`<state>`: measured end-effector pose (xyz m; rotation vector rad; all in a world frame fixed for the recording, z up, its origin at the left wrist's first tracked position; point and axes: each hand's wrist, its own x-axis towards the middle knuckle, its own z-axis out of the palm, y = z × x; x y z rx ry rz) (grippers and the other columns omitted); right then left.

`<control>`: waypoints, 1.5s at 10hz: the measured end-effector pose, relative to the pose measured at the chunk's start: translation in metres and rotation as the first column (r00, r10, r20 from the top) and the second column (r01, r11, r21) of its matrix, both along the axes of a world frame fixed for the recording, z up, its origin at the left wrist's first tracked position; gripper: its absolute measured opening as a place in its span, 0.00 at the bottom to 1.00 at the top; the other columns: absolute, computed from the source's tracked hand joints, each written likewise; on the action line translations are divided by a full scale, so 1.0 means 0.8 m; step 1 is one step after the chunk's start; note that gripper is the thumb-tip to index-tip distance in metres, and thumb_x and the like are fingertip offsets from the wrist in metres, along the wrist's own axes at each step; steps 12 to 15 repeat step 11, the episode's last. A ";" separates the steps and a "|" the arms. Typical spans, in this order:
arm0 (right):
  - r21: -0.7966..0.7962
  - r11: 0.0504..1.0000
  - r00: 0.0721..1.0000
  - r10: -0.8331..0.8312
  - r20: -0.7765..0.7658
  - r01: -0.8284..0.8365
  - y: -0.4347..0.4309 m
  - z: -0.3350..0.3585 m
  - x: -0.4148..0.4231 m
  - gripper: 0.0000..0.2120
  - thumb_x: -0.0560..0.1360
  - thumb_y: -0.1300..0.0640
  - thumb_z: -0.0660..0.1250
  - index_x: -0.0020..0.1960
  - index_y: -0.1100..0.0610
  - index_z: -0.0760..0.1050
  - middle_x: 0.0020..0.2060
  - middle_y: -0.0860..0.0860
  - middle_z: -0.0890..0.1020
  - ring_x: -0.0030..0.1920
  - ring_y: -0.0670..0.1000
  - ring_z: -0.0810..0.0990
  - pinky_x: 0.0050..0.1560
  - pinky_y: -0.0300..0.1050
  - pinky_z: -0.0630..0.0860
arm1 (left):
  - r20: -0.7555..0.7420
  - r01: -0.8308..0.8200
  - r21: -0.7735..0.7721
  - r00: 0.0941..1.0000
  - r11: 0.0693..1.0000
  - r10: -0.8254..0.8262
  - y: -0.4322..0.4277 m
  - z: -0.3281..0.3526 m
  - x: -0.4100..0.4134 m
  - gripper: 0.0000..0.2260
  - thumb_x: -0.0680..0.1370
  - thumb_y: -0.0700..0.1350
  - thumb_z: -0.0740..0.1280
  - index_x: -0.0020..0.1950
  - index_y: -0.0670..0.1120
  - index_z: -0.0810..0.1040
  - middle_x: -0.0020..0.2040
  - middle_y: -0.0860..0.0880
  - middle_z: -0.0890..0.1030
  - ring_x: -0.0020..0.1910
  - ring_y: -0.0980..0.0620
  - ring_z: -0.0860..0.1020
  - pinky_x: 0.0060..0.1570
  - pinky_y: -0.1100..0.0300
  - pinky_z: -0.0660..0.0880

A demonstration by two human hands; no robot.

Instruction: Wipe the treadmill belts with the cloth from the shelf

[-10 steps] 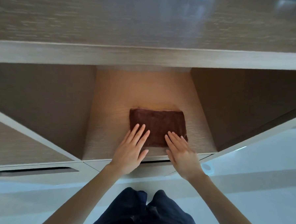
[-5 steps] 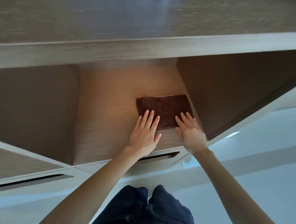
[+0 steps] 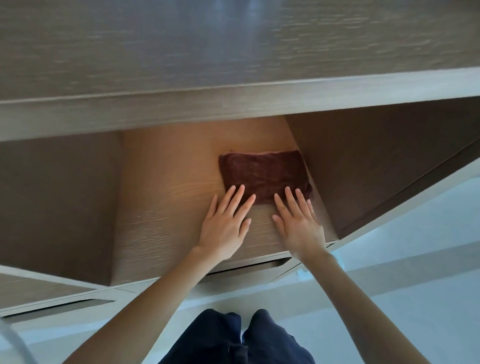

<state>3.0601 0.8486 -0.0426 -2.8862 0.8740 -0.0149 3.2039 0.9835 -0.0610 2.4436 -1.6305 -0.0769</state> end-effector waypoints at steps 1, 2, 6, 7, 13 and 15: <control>0.029 1.000 0.999 -0.006 -0.046 0.008 -0.023 0.008 0.026 0.28 0.81 0.43 0.40 0.77 0.55 0.57 0.77 0.57 0.56 0.77 0.58 0.50 0.75 0.52 0.48 | 0.007 0.004 0.044 1.000 0.999 -0.004 -0.029 0.005 0.023 0.24 0.81 0.54 0.47 0.77 0.53 0.54 0.78 0.48 0.52 0.77 0.49 0.48 0.73 0.43 0.52; 0.049 0.998 0.985 -0.033 -0.169 0.041 -0.057 0.021 0.057 0.25 0.84 0.47 0.43 0.79 0.51 0.47 0.78 0.53 0.46 0.77 0.54 0.41 0.75 0.50 0.42 | -0.003 -0.006 0.089 1.000 0.996 0.007 -0.055 0.011 0.042 0.25 0.82 0.55 0.50 0.78 0.53 0.49 0.79 0.49 0.47 0.77 0.50 0.44 0.73 0.45 0.45; 0.165 0.985 0.951 0.011 -0.310 0.042 -0.132 0.055 0.144 0.24 0.84 0.49 0.46 0.79 0.51 0.47 0.78 0.52 0.46 0.77 0.56 0.42 0.75 0.53 0.48 | 0.023 -0.032 0.255 0.999 0.967 0.027 -0.123 0.040 0.119 0.24 0.82 0.57 0.48 0.78 0.57 0.46 0.79 0.52 0.46 0.77 0.52 0.44 0.74 0.47 0.45; 0.172 0.984 0.950 0.021 -0.312 0.034 -0.139 0.057 0.153 0.25 0.84 0.49 0.47 0.79 0.51 0.46 0.78 0.53 0.45 0.77 0.56 0.42 0.75 0.53 0.48 | 0.027 -0.016 0.277 1.000 0.961 0.009 -0.129 0.044 0.134 0.24 0.82 0.56 0.48 0.77 0.59 0.45 0.79 0.53 0.45 0.77 0.52 0.44 0.73 0.46 0.46; 0.087 0.996 0.994 0.047 -0.100 -0.038 -0.130 0.065 0.112 0.29 0.81 0.59 0.59 0.78 0.55 0.51 0.77 0.57 0.52 0.77 0.56 0.49 0.74 0.55 0.51 | -0.044 -0.020 0.140 0.999 0.990 0.026 -0.099 0.061 0.116 0.30 0.78 0.55 0.60 0.77 0.58 0.50 0.78 0.48 0.53 0.75 0.45 0.55 0.71 0.46 0.57; 0.087 0.996 0.994 0.047 -0.100 -0.038 -0.130 0.065 0.112 0.29 0.81 0.59 0.59 0.78 0.55 0.51 0.77 0.57 0.52 0.77 0.56 0.49 0.74 0.55 0.51 | -0.044 -0.020 0.140 0.999 0.990 0.026 -0.099 0.061 0.116 0.30 0.78 0.55 0.60 0.77 0.58 0.50 0.78 0.48 0.53 0.75 0.45 0.55 0.71 0.46 0.57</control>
